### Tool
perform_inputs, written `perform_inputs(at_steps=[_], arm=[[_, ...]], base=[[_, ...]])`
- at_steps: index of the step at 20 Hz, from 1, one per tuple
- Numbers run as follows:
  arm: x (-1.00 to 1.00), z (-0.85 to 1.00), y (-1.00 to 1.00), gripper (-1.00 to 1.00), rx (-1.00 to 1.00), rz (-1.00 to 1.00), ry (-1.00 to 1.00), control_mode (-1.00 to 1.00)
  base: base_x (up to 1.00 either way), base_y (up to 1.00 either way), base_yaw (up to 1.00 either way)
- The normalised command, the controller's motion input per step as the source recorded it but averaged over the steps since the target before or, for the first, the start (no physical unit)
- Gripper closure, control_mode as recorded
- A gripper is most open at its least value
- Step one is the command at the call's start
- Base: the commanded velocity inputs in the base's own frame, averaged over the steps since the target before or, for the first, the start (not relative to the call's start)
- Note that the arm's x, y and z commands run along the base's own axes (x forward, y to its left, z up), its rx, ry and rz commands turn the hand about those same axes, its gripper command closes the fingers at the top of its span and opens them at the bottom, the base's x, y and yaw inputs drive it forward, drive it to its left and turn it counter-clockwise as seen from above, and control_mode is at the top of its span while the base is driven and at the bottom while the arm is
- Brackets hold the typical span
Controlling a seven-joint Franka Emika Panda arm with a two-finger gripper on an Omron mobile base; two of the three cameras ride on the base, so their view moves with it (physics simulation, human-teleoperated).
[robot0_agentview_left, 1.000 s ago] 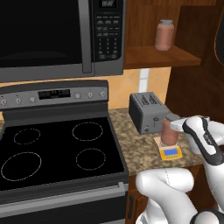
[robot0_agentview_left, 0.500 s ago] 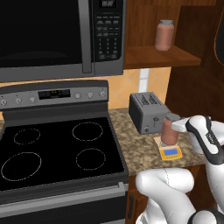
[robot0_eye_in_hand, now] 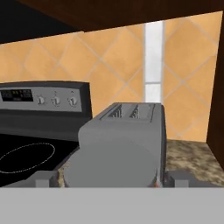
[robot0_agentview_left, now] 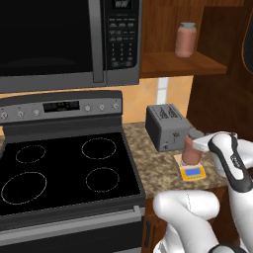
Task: Pick the honey bottle and place it on the digital scale for weighing, and close the cabinet.
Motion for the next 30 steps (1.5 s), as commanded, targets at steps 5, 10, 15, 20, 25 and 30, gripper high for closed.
perform_inputs(at_steps=[5,10,15,20,25,30], arm=[[-0.08,0.03,0.0,-1.0,0.0,0.0,0.0,-1.0],[-0.02,0.08,0.0,-1.0,0.0,0.0,-0.02,-1.0],[-0.31,0.57,0.0,-1.0,0.0,0.0,-0.19,-1.0],[-0.53,0.57,0.03,-1.0,0.0,0.0,-0.35,-1.0],[-0.85,0.75,0.27,-1.0,-0.04,-0.04,-0.37,-1.0],[-0.73,0.88,0.83,-1.0,-0.28,-0.12,-0.35,-1.0]], base=[[0.0,0.0,0.0],[0.0,0.0,0.0],[0.0,0.0,0.0],[0.0,0.0,0.0],[0.0,0.0,0.0],[0.0,0.0,0.0]])
